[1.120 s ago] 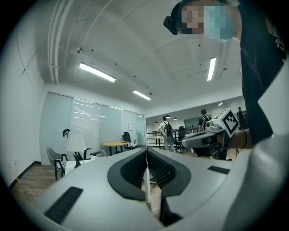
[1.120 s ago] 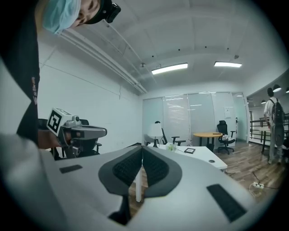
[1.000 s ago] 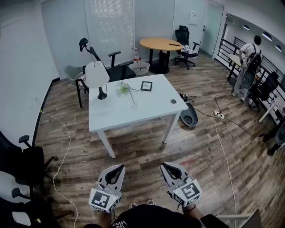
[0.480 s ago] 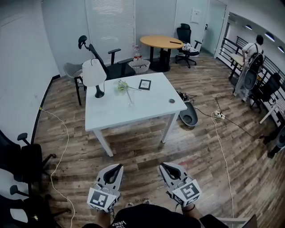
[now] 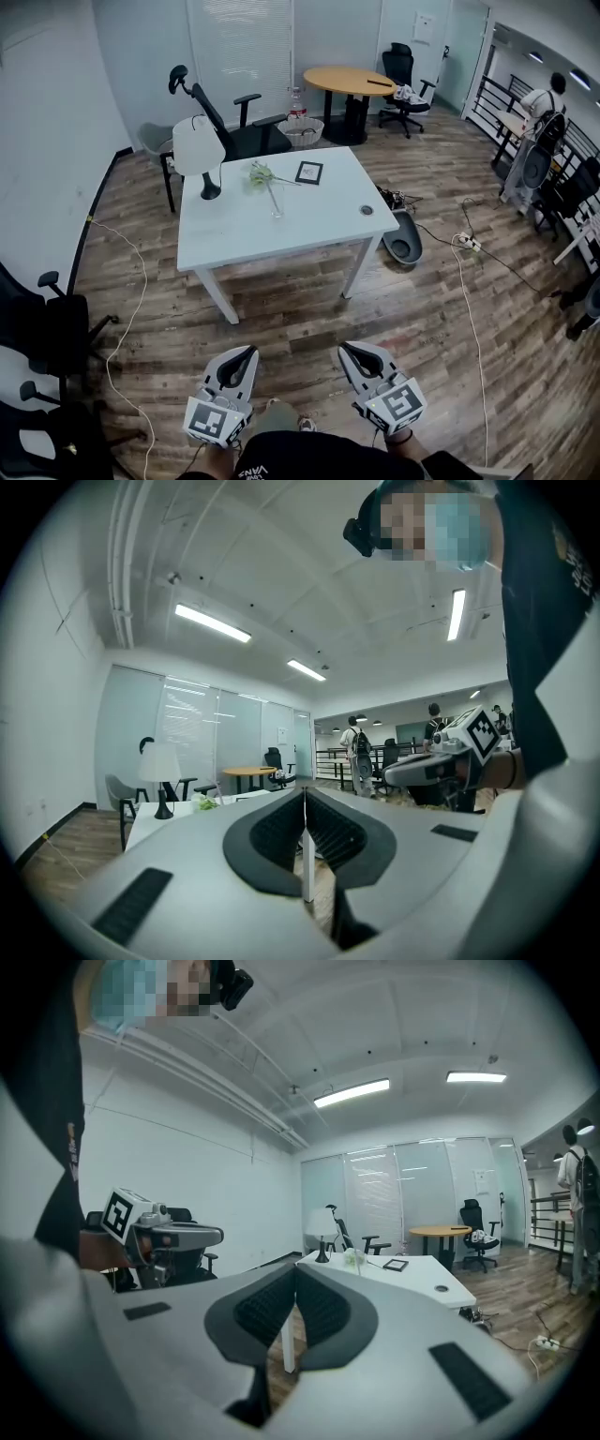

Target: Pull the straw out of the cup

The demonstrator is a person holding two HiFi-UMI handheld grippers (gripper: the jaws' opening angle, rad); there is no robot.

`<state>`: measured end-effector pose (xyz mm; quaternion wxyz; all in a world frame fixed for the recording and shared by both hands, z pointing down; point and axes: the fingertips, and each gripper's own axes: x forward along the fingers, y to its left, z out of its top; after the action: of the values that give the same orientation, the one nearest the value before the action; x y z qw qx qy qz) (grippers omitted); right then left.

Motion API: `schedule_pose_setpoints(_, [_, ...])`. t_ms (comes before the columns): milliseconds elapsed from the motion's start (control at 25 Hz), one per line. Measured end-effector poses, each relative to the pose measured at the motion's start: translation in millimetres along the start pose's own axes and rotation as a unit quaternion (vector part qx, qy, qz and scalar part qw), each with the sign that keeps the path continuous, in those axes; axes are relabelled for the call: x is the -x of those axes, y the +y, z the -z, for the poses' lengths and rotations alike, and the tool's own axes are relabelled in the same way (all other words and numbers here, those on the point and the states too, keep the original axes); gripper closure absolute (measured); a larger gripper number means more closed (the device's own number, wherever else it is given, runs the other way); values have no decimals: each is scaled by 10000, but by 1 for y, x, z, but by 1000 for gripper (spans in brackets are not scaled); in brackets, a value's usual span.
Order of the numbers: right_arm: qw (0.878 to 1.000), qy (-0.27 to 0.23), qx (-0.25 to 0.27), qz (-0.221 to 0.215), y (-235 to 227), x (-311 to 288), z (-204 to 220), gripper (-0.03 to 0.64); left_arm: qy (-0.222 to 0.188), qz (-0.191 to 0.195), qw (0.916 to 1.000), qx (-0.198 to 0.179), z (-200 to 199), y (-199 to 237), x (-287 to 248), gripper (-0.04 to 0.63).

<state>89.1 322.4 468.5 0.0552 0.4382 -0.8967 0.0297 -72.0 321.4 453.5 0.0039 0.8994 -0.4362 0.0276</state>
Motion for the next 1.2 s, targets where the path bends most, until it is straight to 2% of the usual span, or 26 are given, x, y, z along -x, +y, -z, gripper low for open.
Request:
schedule_pose_setpoints(200, [10000,18,0,30,-12,-21,0,600,-22,0,10000,26,2,20,-17,582])
schedule_pose_setpoints(360, [10000,62,16,76,-22,-46,-3,600,139,79,9999,43,7,43,-38,582])
schedule_pose_setpoints(560, [9997,-27,76,224,-39,-81,-15,600,-86,244,9996,70,-2,69,-66,582])
schedule_pose_setpoints(840, [9995,13,113,297,-50,-129,-29,600,-110,479,9987,-168,-10,114,-96,581])
schedule_pose_setpoints(1200, [9991,71,44,423,-55,-163,-31,600,-117,573,9983,34,-10,146,-115,583])
